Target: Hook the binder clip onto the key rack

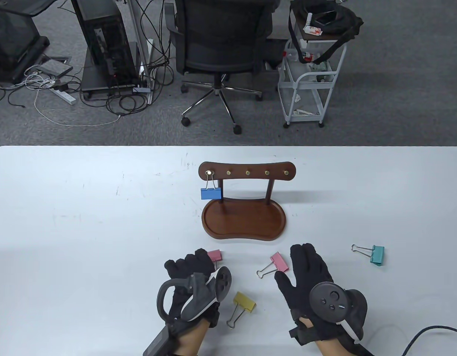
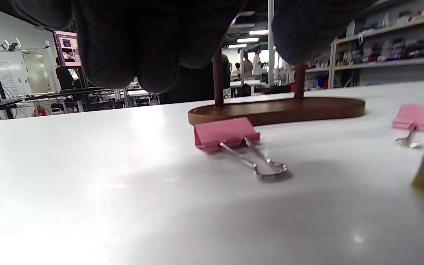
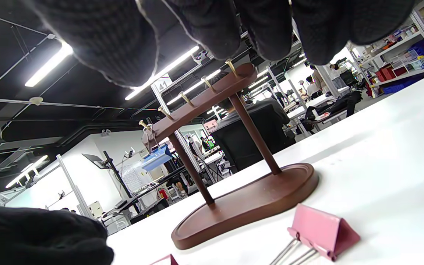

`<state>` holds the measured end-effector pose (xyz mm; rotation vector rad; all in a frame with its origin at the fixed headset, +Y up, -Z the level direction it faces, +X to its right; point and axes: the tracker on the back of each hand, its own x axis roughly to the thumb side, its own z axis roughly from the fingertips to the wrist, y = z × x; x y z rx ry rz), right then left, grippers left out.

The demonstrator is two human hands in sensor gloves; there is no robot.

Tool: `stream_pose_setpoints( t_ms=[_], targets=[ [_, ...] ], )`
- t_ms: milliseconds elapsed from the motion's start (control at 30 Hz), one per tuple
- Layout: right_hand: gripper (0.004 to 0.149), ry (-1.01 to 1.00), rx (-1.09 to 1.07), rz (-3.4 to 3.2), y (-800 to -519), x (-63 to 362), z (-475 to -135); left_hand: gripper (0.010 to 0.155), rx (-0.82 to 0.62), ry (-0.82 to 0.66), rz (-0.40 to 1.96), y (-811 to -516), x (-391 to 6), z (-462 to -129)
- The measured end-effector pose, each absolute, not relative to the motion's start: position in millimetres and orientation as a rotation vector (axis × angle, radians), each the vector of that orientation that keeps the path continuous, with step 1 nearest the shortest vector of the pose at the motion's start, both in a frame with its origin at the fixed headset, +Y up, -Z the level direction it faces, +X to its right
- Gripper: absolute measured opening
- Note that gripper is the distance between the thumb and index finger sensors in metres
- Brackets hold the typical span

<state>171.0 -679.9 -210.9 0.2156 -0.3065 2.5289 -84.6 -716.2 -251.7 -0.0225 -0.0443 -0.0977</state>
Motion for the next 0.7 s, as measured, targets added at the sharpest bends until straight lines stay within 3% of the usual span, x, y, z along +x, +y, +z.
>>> stream_pose_setpoints(
  t_ms=[433, 700],
  targets=[
    [0.079, -0.27, 0.216, 2.522, -683.0, 172.6, -210.0, 0.081, -0.189, 0.078, -0.174, -739.3, -74.0, -292.2],
    [0.079, -0.265, 0.238, 2.54, -682.8, 167.0, -209.0, 0.082, -0.173, 0.087, -0.227, -746.0, -68.7, -297.7]
  ],
)
